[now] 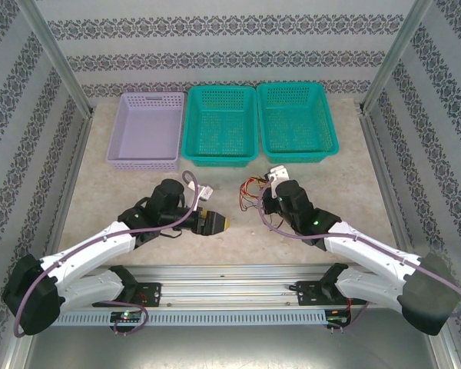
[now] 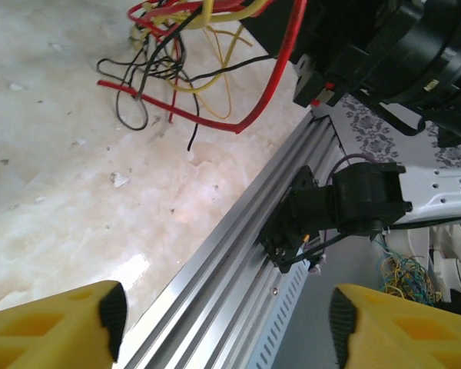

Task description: Untangle the cables

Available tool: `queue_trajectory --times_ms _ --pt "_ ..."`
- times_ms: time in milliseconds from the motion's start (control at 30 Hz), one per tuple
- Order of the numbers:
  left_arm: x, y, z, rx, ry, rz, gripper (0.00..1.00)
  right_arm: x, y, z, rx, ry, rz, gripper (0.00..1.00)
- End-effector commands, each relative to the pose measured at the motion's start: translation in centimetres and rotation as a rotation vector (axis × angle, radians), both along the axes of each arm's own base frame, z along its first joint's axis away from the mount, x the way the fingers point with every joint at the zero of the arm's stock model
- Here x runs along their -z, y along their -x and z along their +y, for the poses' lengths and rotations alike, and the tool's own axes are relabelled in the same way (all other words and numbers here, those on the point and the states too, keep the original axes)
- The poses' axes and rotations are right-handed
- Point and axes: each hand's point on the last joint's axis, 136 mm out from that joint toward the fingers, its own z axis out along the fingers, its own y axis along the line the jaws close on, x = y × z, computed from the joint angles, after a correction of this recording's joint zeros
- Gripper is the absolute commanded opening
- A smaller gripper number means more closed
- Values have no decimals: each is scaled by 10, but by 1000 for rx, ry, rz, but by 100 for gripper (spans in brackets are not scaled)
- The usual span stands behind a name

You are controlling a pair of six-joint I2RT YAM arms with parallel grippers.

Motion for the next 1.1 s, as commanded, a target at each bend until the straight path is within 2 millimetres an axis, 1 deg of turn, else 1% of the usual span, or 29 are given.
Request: queue_trajectory --times_ms 0,133,200,300,333,433,567,667,767,833,933,1067 --pt "-28 2 -13 22 130 -58 76 -22 4 19 -59 -108 8 0" --pt "-38 -6 -24 -1 203 -94 81 -19 10 36 -126 -135 48 0" --pt "-37 -11 -29 -26 207 -109 85 -17 10 38 -129 -131 60 0" --pt "-33 -26 -32 -98 189 -142 86 -16 14 45 -158 -145 77 0" --pt "-34 -29 -33 -111 198 -158 86 -16 15 47 -166 -151 81 0" --pt "-32 -42 -30 -179 170 -193 86 -16 20 52 -192 -164 98 0" --pt "-18 -62 -14 -300 56 -253 87 -19 27 58 -228 -170 113 0" --pt "-12 -71 -5 -358 13 -281 87 -20 31 61 -241 -183 121 0" --pt "-10 -74 -7 -375 28 -274 87 -22 35 64 -260 -202 130 0" --pt "-9 -74 -11 -368 49 -265 86 -23 35 67 -267 -204 132 0" --pt "-6 -73 -16 -358 69 -249 83 -23 34 67 -260 -200 136 0" --pt "-3 -72 -22 -344 96 -224 71 -26 35 72 -272 -224 148 0"
